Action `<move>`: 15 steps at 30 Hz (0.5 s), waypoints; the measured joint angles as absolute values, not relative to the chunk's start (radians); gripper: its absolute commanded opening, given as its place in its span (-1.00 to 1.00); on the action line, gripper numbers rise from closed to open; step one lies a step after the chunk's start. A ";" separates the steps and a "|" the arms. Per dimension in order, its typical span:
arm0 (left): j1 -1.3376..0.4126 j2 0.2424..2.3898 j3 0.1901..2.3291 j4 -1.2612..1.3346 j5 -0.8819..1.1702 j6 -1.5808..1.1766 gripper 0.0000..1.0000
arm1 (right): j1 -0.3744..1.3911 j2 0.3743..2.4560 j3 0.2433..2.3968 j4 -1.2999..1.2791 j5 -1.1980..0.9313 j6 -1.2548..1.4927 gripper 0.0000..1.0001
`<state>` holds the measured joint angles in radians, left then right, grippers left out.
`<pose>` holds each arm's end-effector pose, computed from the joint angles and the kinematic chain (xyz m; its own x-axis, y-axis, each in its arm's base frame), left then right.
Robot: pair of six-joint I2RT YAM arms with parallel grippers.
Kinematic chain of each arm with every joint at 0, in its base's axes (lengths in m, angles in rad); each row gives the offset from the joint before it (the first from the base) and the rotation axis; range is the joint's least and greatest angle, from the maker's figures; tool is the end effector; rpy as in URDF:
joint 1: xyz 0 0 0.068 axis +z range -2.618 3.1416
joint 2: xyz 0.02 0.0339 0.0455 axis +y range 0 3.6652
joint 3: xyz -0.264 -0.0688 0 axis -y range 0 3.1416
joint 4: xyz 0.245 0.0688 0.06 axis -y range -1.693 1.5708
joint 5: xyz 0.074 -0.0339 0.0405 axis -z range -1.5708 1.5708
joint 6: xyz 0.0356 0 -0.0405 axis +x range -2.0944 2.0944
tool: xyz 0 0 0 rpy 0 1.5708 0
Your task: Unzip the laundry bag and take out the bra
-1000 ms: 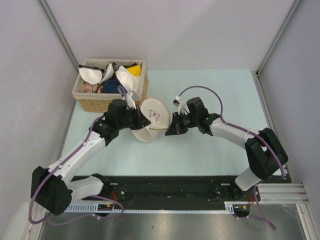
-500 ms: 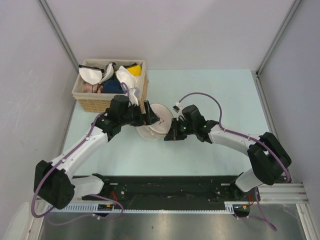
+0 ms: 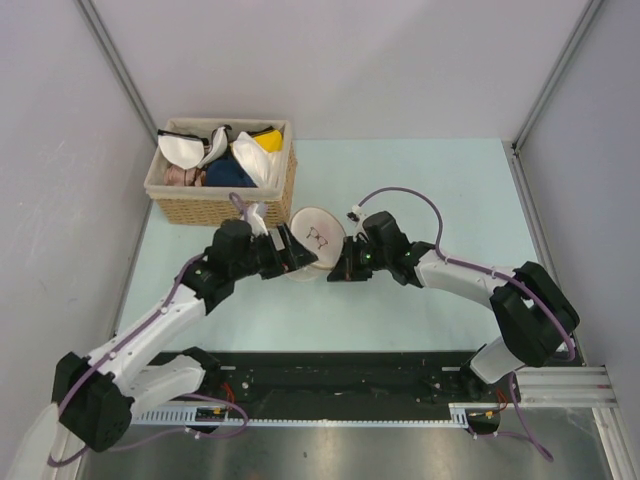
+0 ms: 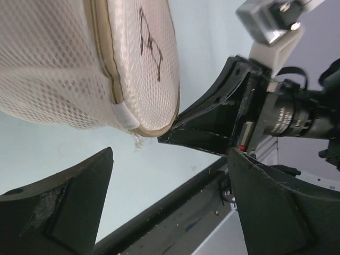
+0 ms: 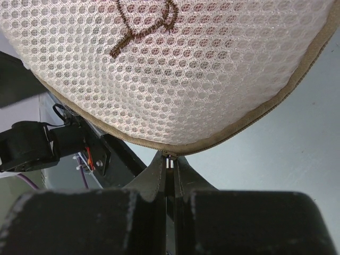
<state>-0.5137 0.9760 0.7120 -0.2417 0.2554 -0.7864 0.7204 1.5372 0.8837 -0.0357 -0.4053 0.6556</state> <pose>0.1864 -0.1155 0.2736 -0.7708 -0.3514 -0.5314 0.1732 0.6870 -0.7057 0.2346 0.2246 0.2082 -0.8878 -0.0339 -0.4589 -0.3705 0.6441 0.6692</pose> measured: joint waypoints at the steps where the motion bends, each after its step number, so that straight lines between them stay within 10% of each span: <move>1: -0.524 0.992 0.701 -0.228 0.263 -0.800 0.84 | 0.721 1.537 0.884 -0.036 -0.403 0.655 -1.00; 11: -0.564 1.174 0.688 -0.101 0.265 -0.891 0.65 | 0.741 1.514 0.867 -0.039 -0.373 0.659 -1.00; 14: -0.570 1.209 0.688 -0.071 0.266 -0.905 -0.04 | 0.746 1.495 0.864 -0.043 -0.363 0.662 -1.00; 15: -0.571 1.218 0.688 -0.067 0.266 -0.913 -0.72 | 0.749 1.487 0.864 -0.046 -0.355 0.662 -1.00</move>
